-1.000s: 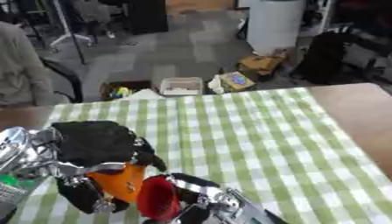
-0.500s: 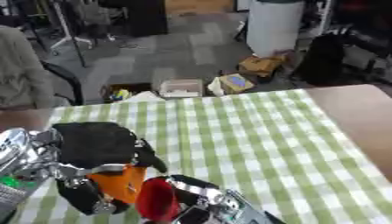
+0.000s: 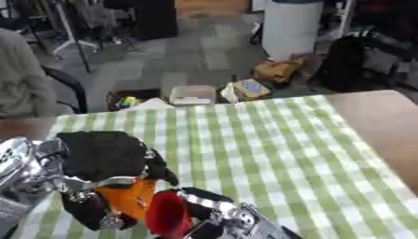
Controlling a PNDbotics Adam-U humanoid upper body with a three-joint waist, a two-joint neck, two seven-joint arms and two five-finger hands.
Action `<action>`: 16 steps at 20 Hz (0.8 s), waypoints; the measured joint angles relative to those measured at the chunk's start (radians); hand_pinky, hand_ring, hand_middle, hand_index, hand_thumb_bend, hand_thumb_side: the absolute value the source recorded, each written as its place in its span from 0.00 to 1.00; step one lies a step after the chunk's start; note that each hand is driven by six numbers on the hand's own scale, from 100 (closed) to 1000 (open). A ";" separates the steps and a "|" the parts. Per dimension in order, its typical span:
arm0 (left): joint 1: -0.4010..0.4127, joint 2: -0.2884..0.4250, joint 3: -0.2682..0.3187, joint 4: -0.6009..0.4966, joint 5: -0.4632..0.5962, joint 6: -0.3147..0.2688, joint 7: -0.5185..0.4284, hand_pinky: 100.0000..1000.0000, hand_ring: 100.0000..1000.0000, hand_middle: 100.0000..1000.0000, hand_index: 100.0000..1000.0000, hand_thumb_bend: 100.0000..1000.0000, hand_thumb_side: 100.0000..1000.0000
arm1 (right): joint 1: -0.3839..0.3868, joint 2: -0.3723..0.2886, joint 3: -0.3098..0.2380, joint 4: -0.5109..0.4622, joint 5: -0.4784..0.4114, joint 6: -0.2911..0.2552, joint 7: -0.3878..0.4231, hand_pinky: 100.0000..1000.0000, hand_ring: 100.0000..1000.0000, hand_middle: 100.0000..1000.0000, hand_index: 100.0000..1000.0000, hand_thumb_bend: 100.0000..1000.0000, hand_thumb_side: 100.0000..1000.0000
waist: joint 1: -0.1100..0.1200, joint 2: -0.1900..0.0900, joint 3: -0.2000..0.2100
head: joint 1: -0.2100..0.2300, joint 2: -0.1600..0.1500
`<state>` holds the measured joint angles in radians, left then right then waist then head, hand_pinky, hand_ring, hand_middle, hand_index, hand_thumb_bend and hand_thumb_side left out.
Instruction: Pour the contents of one cup into another cup.
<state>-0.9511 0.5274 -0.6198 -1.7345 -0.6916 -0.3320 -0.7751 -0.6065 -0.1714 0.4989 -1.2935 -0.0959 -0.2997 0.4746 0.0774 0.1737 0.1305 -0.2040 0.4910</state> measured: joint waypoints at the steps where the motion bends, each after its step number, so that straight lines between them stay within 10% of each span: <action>1: 0.000 0.000 -0.001 0.000 -0.003 0.000 0.000 0.22 0.25 0.52 0.87 0.24 0.00 | 0.000 0.000 0.000 0.000 0.000 0.000 0.000 0.38 0.55 0.20 0.82 0.00 0.00 | 0.000 0.000 0.000 | 0.000 0.000; 16: -0.007 -0.008 -0.024 0.019 -0.034 -0.008 0.008 0.22 0.25 0.52 0.87 0.25 0.00 | 0.001 0.000 0.000 0.000 -0.003 0.000 0.001 0.38 0.55 0.20 0.82 0.00 0.00 | 0.000 -0.001 -0.006 | -0.001 -0.001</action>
<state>-0.9584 0.5193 -0.6441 -1.7160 -0.7253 -0.3399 -0.7673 -0.6056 -0.1714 0.4990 -1.2932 -0.0986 -0.2994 0.4751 0.0774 0.1730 0.1240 -0.2050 0.4899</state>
